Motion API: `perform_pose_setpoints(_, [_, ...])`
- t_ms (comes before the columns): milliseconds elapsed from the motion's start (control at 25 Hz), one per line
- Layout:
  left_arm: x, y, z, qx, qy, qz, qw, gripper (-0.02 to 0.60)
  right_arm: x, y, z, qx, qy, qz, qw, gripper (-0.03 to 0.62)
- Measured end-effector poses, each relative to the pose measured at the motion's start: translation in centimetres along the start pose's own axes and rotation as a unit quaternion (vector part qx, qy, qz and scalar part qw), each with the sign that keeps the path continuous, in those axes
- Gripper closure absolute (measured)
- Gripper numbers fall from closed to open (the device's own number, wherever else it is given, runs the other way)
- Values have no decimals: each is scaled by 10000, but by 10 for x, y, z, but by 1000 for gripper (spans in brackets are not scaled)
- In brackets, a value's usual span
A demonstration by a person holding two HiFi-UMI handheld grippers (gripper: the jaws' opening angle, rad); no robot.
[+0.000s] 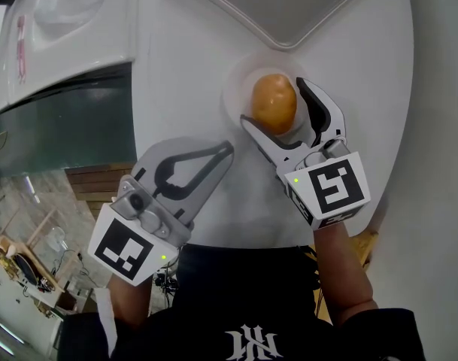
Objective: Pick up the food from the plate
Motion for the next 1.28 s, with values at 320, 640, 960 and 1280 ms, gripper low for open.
perform_pose_setpoints(320, [17, -25, 7, 53, -66, -18, 10000, 569, -3, -12, 34, 169, 17, -58, 9998, 212])
perform_pose_setpoints(640, [-1, -18, -3, -19, -9, -29, 10000, 569, 2, -7, 10, 5, 15, -173, 9998, 212])
perform_pose_setpoints(960, [-26, -19, -40, -201, 158, -309, 9992, 569, 37, 20, -44, -760, -149, -551, 9955, 212])
perform_pose_setpoints(1280, [-95, -2, -95, -619, -25, -140, 9980, 569, 107, 19, -123, -1491, -292, -926, 9840, 212])
Point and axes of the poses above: the fingertips, and each gripper's own axes: z forward along the fingers, x to its left, y out of its top, the point moved 8 cm from there along -z, backward along the fingers, and after that the axes turned 7 degrees about z, right-handed, at the moved point
